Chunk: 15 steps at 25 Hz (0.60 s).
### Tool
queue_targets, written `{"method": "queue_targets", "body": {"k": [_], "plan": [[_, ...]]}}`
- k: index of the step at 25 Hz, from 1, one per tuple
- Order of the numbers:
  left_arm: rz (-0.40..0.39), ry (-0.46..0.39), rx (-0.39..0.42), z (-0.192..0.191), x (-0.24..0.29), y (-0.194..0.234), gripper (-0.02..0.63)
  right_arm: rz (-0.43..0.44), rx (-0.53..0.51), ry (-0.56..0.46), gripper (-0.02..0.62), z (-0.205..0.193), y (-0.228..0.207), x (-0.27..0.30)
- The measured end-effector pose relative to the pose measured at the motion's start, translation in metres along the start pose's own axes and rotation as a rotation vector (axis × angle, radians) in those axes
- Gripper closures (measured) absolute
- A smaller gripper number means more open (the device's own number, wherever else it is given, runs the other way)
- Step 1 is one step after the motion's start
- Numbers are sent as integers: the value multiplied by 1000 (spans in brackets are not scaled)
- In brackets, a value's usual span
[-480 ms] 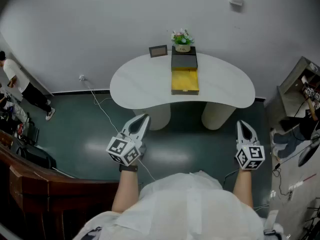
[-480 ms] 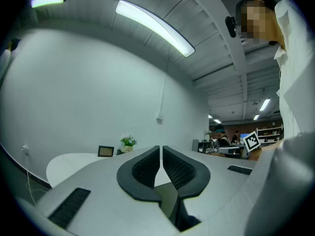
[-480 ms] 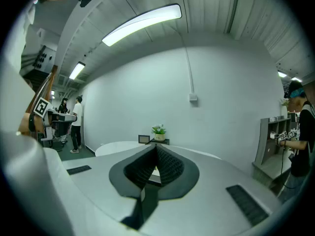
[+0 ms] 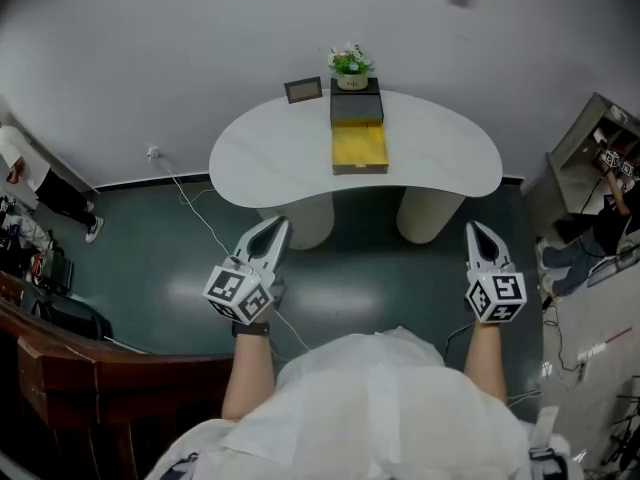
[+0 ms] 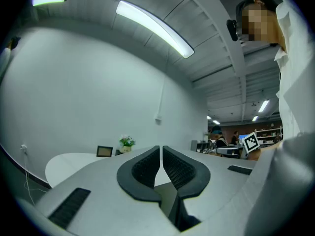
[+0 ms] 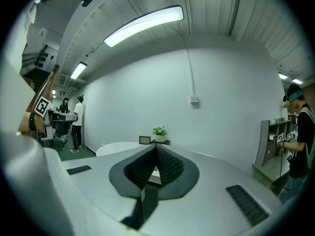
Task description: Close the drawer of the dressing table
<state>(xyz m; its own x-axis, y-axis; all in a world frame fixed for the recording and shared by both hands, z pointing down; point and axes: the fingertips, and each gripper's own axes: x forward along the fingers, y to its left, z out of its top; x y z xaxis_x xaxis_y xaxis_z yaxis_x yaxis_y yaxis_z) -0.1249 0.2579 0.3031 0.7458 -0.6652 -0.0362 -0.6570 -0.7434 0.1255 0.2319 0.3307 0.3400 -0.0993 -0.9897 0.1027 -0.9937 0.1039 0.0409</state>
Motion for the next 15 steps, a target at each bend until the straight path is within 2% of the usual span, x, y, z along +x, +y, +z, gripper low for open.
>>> {"method": "queue_targets", "body": {"k": [10,15], "plan": [[3,10,-4,-4,-8,2,574,7,24,-32,586,1,6,-2],[-1,21,-6,-8,-8,1,574,10,22,-16,586,-3,7,-1]]}}
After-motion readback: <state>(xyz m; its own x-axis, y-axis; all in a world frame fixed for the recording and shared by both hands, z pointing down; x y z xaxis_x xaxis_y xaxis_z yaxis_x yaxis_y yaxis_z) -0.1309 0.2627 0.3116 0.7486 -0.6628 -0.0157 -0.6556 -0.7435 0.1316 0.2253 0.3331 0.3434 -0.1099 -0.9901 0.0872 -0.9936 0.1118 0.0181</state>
